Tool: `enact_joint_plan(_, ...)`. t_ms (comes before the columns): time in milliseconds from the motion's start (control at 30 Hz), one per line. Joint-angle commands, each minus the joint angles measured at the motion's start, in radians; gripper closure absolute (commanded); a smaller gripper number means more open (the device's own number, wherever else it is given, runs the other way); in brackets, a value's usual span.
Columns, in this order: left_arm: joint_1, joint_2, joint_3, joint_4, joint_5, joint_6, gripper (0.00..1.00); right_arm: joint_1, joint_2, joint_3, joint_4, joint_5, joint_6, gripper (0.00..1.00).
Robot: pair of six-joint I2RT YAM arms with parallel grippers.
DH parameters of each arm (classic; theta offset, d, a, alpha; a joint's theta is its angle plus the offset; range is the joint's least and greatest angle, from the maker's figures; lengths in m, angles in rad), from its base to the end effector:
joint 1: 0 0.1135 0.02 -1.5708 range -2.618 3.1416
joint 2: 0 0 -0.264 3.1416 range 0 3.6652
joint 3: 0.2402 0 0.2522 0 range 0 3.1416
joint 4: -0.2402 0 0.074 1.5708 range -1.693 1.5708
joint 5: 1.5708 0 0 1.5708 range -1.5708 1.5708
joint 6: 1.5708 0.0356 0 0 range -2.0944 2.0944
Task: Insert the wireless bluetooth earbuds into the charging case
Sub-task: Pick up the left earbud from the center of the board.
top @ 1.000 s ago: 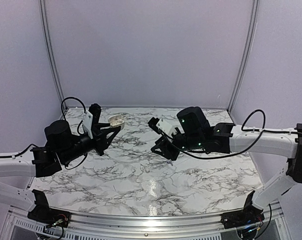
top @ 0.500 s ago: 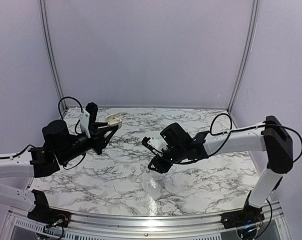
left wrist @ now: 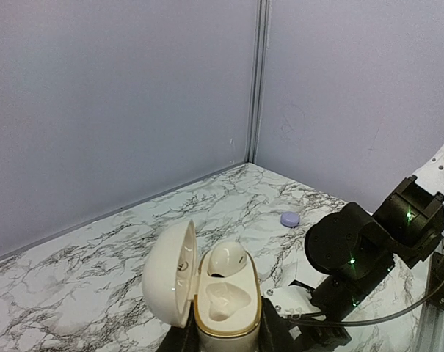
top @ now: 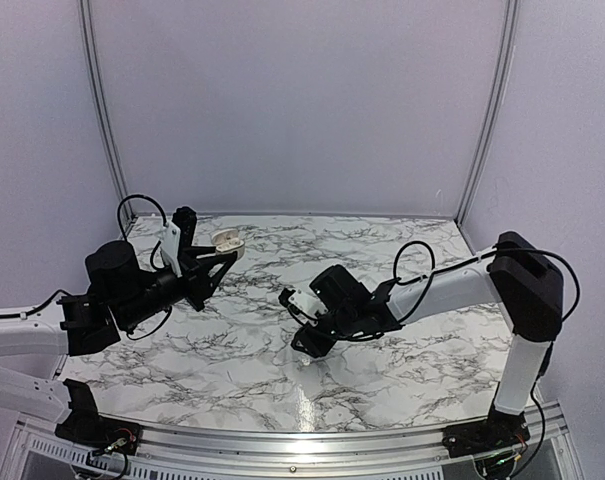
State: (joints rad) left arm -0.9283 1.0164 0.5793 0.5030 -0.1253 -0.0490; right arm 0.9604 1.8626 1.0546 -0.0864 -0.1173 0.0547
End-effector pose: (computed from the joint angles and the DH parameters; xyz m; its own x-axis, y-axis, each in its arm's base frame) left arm 0.1458 -0.1874 0.2958 0.0042 -0.0867 -0.9962 0.7207 0.6909 -0.0571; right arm 0.2127 0.3113 0.1454 -0.4931 -0.6102 -0.6201 -0.8301 0.5434 0.1253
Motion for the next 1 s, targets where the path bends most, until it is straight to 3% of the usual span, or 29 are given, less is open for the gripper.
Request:
enact_joint_plan(0,0.003,0.004,-0.007,0.008,-0.011,0.006,1.0,0.008,0.03,0.025,0.038,0.061,0.035,0.53)
enact_joint_plan(400,0.003,0.011,-0.001,0.007,-0.011,0.01,1.0,0.027,0.08,0.031,0.077,0.076,0.093,0.59)
enact_joint_plan(967,0.003,-0.003,-0.022,-0.002,0.002,0.042,1.0,0.013,0.086,0.009,0.042,0.15,0.06,0.78)
